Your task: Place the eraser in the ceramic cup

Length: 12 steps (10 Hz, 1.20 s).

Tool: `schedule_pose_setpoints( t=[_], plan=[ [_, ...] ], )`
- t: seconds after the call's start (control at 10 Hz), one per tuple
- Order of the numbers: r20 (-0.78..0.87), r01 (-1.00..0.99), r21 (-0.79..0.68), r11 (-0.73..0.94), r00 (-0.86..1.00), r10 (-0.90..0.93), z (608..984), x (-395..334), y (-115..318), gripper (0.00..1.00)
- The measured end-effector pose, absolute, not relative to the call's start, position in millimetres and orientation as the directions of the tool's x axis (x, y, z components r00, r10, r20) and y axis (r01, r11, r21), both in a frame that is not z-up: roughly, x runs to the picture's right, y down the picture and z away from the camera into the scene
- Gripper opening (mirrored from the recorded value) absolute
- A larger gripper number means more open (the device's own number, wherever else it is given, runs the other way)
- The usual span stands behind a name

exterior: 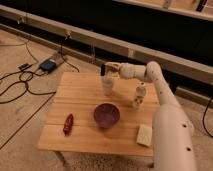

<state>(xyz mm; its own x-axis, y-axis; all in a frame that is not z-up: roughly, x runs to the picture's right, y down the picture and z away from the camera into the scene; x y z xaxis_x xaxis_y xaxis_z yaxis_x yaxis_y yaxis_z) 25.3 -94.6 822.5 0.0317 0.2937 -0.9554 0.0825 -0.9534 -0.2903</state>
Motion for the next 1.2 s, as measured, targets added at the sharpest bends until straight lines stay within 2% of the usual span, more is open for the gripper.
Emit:
schedule_pose_setpoints(
  t=[0.8, 1.2],
  plan=[
    [-0.907, 0.117, -0.277, -0.954, 0.295, 0.300, 796.0, 30.4, -79.4, 0.00],
    [-0.898, 0.135, -0.293, -0.946, 0.301, 0.321, 789.1, 37.4, -84.8, 0.00]
  ],
)
